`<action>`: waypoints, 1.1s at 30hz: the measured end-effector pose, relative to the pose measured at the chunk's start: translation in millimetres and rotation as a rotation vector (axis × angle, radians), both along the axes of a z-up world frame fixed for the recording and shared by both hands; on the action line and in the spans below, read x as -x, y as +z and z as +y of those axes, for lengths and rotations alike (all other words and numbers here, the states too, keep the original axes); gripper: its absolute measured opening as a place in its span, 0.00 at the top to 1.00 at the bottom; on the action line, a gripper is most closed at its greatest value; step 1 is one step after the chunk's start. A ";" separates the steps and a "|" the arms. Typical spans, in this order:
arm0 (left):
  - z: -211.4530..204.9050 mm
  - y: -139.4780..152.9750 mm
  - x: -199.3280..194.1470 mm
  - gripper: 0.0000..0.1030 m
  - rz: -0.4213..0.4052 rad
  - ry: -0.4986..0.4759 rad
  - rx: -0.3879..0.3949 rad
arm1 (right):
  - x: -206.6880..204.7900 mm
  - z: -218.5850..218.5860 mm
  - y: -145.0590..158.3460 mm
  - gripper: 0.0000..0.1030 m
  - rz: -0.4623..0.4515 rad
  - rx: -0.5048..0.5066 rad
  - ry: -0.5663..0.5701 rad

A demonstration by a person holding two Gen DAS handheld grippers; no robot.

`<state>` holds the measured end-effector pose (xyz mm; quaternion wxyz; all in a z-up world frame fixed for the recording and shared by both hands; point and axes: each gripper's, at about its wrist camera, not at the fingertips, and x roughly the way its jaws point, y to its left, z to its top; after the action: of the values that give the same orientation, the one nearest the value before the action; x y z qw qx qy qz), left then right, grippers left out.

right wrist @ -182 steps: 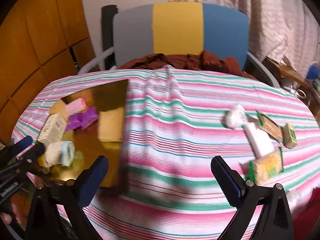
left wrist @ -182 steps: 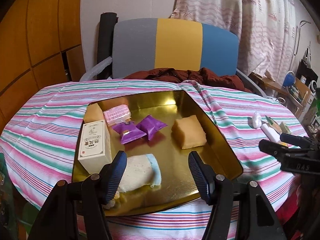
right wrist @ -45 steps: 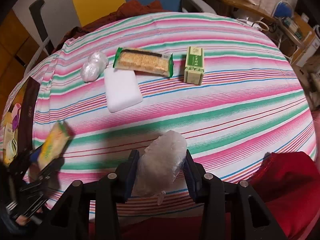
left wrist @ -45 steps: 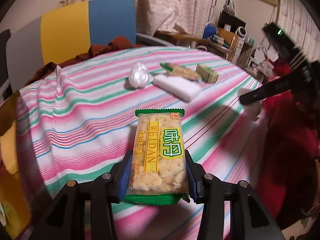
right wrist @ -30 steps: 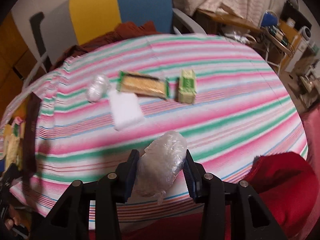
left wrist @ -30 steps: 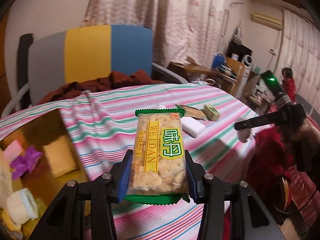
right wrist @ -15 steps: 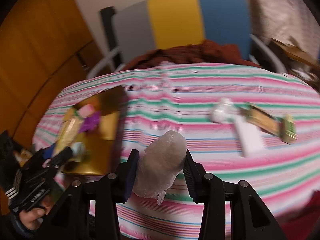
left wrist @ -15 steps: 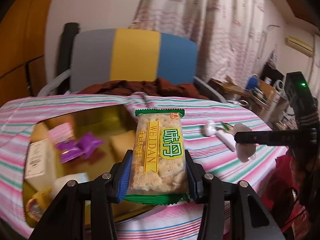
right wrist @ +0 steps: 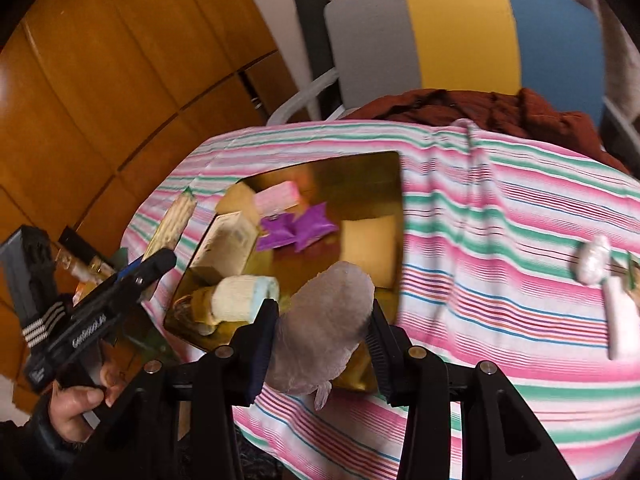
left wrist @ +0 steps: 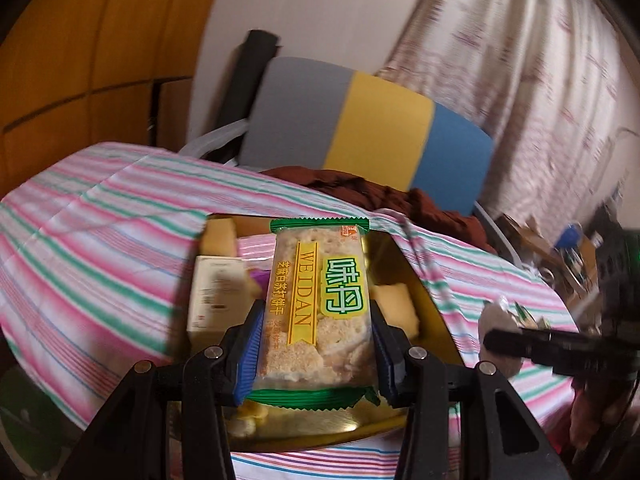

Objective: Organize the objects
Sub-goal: 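Release the cracker pack into the tray while the right gripper drops the plastic bag in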

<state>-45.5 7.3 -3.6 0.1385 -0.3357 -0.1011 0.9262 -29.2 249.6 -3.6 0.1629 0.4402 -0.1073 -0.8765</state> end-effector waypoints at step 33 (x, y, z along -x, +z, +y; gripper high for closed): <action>28.2 1.1 9.1 0.44 0.024 0.052 0.168 | 4.0 -54.8 -14.2 0.00 0.123 -0.237 -0.059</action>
<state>-54.6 35.4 -2.5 0.0871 -0.3320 -0.0300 0.9388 -33.2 194.8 -17.8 0.0902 0.3986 -0.0057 -0.9126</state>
